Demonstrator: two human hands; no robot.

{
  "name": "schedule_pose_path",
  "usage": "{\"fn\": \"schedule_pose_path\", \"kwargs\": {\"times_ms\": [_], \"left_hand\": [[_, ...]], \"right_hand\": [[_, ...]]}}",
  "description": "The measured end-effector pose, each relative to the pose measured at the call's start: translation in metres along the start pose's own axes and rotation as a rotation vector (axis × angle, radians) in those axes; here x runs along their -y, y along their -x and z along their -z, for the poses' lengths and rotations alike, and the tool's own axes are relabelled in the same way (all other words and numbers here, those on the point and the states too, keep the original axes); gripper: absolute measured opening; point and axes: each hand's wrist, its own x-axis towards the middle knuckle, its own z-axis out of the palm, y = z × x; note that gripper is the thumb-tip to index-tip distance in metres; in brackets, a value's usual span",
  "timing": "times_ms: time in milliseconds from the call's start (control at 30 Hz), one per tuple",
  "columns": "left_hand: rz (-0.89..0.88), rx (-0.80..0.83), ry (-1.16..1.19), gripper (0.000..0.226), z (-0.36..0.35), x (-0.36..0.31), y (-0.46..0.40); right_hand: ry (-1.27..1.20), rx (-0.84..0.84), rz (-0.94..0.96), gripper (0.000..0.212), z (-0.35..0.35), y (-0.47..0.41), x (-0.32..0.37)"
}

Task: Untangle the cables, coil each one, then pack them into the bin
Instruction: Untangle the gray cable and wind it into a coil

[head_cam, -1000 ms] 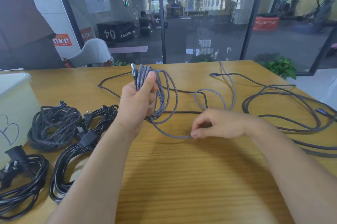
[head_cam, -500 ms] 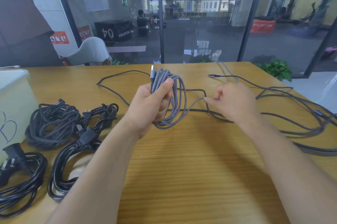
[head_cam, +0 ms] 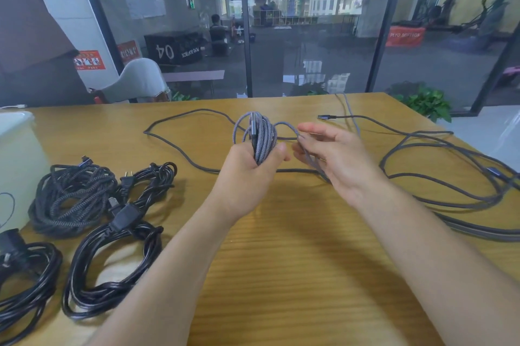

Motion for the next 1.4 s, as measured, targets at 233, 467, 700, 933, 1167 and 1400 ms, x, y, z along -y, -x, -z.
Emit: {"fn": "schedule_pose_path", "kwargs": {"times_ms": [233,467,700,933,1167,1400], "left_hand": [[-0.058,-0.09,-0.032,0.039,0.001,0.004,-0.001],[0.011,-0.21,0.104,0.033,0.01,0.005,-0.005],[0.05,-0.291,0.289,0.035,0.015,0.008,-0.009],[0.03,-0.231,0.304,0.041,0.011,0.001,-0.004],[0.043,-0.458,0.308,0.059,0.033,0.002,-0.009],[0.053,-0.454,0.602,0.036,0.055,-0.002,-0.009]], "right_hand": [[0.103,0.184,0.108,0.029,-0.015,0.014,-0.001],[0.555,0.308,0.445,0.027,0.001,0.01,0.005],[1.255,0.296,0.818,0.022,-0.009,0.017,-0.011],[0.978,0.315,0.806,0.016,-0.024,0.024,-0.022],[1.398,-0.101,1.179,0.019,-0.02,0.018,-0.008],[1.389,0.308,0.737,0.039,0.008,0.004,-0.002]]}}
